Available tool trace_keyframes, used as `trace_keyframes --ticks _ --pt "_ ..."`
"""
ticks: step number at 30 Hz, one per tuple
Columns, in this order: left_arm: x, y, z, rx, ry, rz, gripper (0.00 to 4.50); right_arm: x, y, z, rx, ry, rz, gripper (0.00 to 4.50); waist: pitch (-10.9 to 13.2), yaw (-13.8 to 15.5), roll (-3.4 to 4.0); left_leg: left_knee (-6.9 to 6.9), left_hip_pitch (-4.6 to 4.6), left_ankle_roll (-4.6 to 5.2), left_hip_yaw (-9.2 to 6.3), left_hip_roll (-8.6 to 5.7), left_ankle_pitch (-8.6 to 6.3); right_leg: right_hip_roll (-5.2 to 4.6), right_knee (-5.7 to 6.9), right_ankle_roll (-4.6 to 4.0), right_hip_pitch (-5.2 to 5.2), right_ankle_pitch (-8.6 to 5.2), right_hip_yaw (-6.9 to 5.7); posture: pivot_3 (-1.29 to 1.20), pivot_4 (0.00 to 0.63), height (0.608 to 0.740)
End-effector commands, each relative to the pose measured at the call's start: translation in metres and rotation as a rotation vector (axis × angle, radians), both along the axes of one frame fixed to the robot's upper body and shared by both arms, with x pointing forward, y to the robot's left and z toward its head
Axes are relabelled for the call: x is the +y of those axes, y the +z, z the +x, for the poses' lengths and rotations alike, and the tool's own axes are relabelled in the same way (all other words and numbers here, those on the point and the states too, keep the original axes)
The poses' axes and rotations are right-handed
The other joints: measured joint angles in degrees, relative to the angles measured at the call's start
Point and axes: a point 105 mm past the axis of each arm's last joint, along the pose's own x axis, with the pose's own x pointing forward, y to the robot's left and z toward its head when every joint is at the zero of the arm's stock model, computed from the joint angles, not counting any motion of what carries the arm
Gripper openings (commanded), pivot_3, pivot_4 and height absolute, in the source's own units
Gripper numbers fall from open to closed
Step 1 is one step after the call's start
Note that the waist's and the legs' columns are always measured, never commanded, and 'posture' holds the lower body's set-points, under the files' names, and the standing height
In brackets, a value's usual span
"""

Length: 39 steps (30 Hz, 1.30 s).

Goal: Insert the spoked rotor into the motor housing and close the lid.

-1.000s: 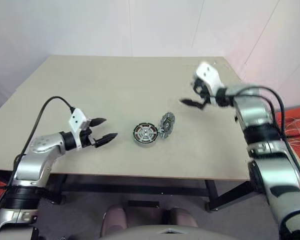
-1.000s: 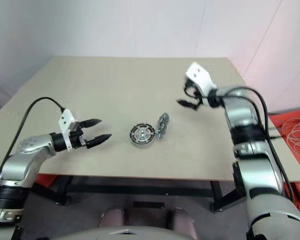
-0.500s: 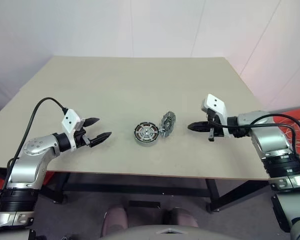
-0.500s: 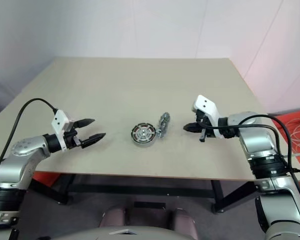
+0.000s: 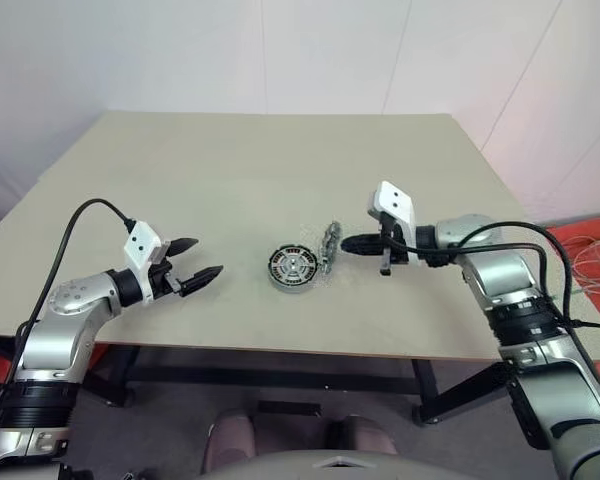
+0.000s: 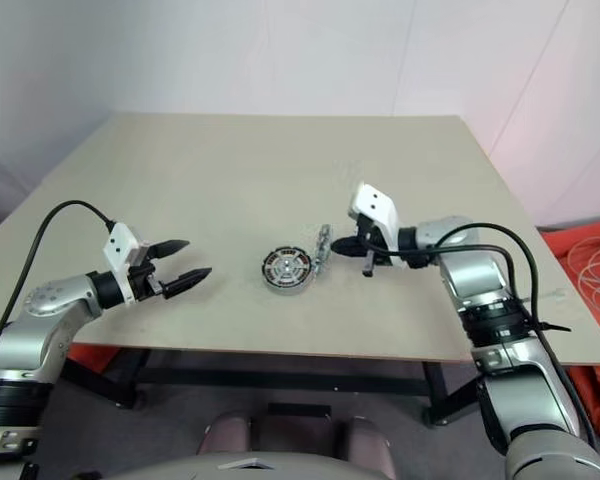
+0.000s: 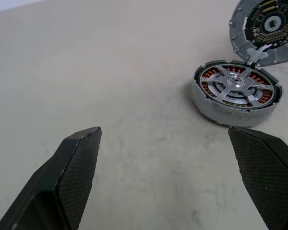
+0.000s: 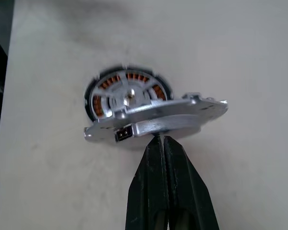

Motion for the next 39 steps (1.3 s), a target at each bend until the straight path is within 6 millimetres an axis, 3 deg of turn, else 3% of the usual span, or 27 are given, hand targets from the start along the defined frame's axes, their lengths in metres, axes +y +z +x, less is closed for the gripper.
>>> trace_keyframes --ticks 1,6,18,26,39 --pt "-0.003 0.015 0.001 -0.056 -0.007 -0.003 4.50 0.015 0.022 0.000 -0.062 0.056 0.037 0.03 0.0 0.0 -0.01 0.00 0.00 0.00 0.00 0.00 0.00 0.00 0.00 0.00 0.01 0.00 0.00 0.00 0.000 0.740" --pt "-0.005 0.014 0.002 -0.052 -0.011 -0.006 4.50 0.032 0.028 -0.004 -0.070 0.102 0.064 0.03 0.0 0.0 -0.01 -0.01 -0.01 0.00 -0.01 0.00 0.00 0.00 -0.01 0.00 0.01 0.00 0.00 0.00 0.000 0.740" --pt "-0.006 0.015 0.003 -0.060 -0.010 -0.010 4.50 0.059 0.005 0.003 -0.080 0.136 0.028 0.03 0.0 -0.1 -0.01 -0.02 0.00 -0.01 -0.01 0.00 0.00 -0.01 -0.01 0.00 0.02 0.00 0.00 0.00 0.000 0.740" --pt "-0.007 0.015 0.004 -0.062 -0.007 -0.013 4.50 0.084 -0.018 0.008 -0.009 0.111 0.124 0.03 0.0 -0.1 -0.04 -0.03 -0.02 -0.02 -0.03 0.00 0.00 -0.01 -0.01 -0.01 0.00 0.01 0.00 0.00 0.000 0.740" --pt "-0.010 0.014 0.007 -0.063 -0.011 -0.022 4.50 0.085 -0.062 0.009 0.073 0.082 0.056 0.03 0.0 -0.2 -0.06 -0.04 0.06 -0.02 -0.04 0.00 0.00 -0.01 0.00 -0.02 0.07 0.01 0.00 0.00 0.000 0.740"
